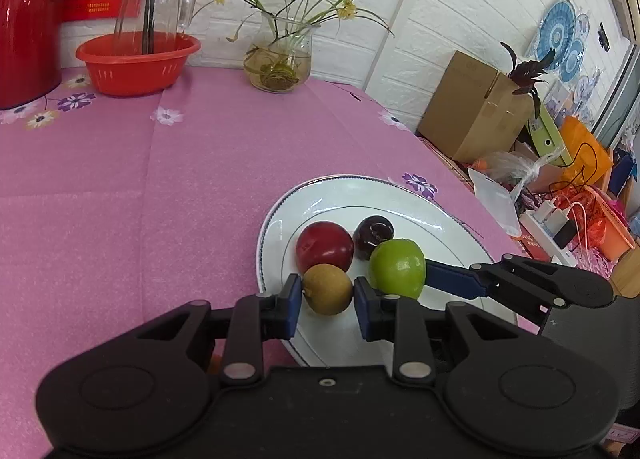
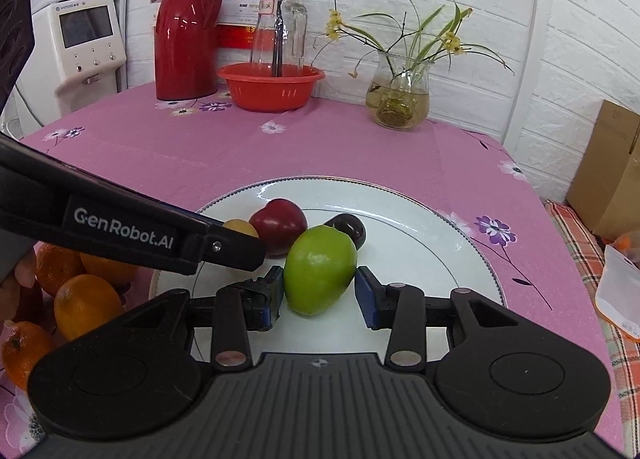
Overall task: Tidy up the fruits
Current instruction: 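Carry the kiwi and green lime onto the white plate and release both, then lift both tools away from the plate back toward the fruit cluster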
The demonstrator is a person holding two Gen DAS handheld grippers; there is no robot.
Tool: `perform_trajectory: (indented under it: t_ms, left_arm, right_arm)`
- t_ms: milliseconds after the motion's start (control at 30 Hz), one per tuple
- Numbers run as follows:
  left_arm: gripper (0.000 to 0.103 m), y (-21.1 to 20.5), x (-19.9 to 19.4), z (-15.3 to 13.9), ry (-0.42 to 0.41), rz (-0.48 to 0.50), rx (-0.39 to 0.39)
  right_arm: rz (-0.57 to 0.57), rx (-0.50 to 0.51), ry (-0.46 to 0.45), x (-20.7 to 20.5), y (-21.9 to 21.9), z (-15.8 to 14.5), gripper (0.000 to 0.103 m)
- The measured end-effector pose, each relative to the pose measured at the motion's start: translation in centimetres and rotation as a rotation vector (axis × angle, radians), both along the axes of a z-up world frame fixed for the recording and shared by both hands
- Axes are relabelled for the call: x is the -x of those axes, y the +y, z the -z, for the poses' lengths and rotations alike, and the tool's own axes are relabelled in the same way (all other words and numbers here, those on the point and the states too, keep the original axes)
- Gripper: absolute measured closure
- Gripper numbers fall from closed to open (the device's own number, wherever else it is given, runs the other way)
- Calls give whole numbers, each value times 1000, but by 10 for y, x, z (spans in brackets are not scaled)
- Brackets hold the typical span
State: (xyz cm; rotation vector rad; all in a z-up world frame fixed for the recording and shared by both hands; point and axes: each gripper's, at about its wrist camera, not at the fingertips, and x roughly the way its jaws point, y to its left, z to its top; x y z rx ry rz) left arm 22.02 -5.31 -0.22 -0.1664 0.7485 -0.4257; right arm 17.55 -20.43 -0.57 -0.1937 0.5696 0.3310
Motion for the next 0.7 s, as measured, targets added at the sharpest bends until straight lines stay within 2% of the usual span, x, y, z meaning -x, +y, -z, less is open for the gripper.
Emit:
perform_trajectory:
  t_ms: [200,267,333,433,467,500,567,700]
  left_arm:
    - [5,0,0,0,-3,-5,7]
    - [0,0,1,0,-9,-9,7]
    - [0,1,2,0,-14,-4,10]
    - [0,2,7,-3,-23,5,32]
    - [0,2,9,-5,-31,7,37]
    - [0,1,11,-8,-43,7,39]
    - [0,-2,17,-12,-65,8,32]
    - [0,-5,32,-22,-114,-22,10]
  right_arm:
    - [-11,6,-17,-3,4,1,36]
    - [-18,7,-15,-2,5,2,37]
    - [-12,10,-30,1,4,2,36]
    - [-1,13,-27,4,0,2,29]
    - [3,8,-25,6,-2,2,22]
    - [9,4,-29,8,-4,2,9]
    - [20,-1,-51,14,-8,1,0]
    - [31,-6,-64,23,-12,1,0]
